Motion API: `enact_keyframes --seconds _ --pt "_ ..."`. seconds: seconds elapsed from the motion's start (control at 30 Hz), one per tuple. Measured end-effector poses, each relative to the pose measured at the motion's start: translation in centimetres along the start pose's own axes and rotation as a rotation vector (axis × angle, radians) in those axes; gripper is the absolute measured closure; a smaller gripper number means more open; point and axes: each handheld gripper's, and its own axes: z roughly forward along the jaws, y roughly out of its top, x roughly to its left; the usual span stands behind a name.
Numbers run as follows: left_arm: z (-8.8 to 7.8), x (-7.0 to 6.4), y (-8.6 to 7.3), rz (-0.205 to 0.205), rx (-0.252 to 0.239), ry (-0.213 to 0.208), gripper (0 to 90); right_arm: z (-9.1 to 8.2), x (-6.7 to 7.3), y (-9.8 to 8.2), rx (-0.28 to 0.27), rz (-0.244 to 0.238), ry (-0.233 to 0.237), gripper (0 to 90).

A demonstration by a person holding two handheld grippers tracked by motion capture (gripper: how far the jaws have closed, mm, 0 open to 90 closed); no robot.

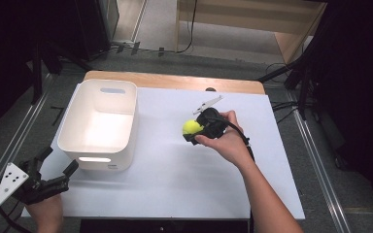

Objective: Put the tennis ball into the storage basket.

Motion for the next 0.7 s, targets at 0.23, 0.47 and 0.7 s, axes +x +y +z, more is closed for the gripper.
enact_keyframes --seconds 0.23,0.47,0.7 --pt "0.0 0.1 0.0 -0.002 -0.001 0.000 5.8 0.1 0.4 0.9 -0.011 0.000 0.011 24.1" --pt "0.0 0.1 0.0 -0.003 -0.002 -0.002 5.8 0.3 0.8 1.7 -0.006 -0.017 0.020 24.1" --pt "0.0 0.1 0.0 -0.004 -0.004 -0.006 5.8 0.5 1.2 2.4 -0.013 -0.027 0.022 24.1"
